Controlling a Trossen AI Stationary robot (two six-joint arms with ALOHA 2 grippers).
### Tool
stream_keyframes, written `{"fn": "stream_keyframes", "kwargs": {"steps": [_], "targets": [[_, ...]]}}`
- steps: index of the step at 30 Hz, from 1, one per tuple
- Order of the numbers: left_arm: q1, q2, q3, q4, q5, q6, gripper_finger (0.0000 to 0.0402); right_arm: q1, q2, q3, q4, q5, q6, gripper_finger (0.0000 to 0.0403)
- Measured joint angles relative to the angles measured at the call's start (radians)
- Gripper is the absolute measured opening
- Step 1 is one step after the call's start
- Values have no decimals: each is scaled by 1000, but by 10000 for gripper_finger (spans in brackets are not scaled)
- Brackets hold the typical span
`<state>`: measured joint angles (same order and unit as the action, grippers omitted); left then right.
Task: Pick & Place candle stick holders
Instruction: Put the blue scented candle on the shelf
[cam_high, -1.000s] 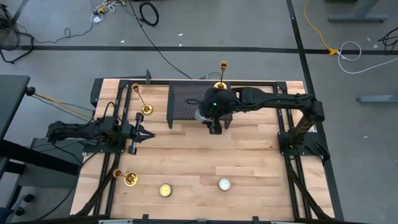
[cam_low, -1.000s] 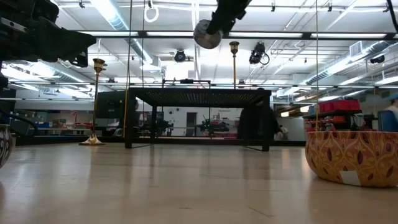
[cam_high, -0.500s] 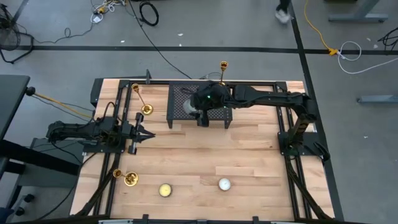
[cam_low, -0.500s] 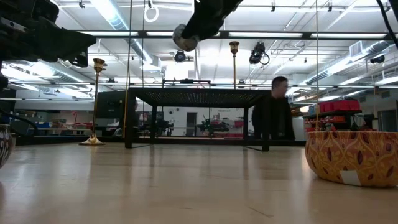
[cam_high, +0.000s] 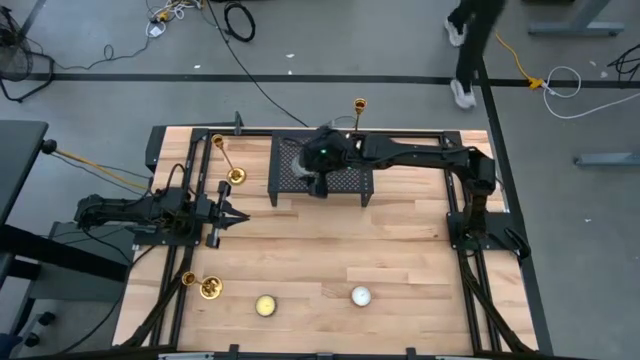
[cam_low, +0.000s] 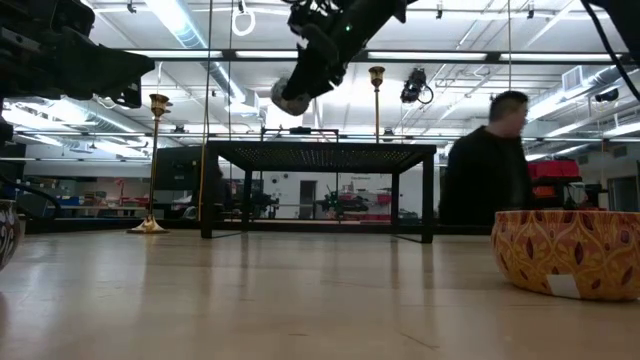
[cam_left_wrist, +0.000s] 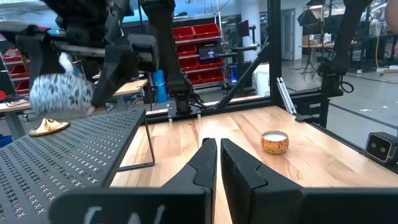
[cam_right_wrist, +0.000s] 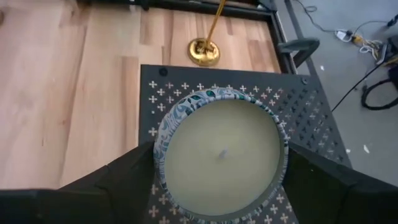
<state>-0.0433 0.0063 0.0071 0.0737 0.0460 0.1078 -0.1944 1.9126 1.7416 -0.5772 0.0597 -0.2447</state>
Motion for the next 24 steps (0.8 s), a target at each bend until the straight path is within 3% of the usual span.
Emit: {"fn": "stream_keyframes", "kwargs": {"steps": [19,24], "targets": [[0,0,0,0,0,0,25,-39,25,0,-31,2,27,310],[0,0,0,0,0,0,25,-52,25,0,-34,-46,29,310]]}}
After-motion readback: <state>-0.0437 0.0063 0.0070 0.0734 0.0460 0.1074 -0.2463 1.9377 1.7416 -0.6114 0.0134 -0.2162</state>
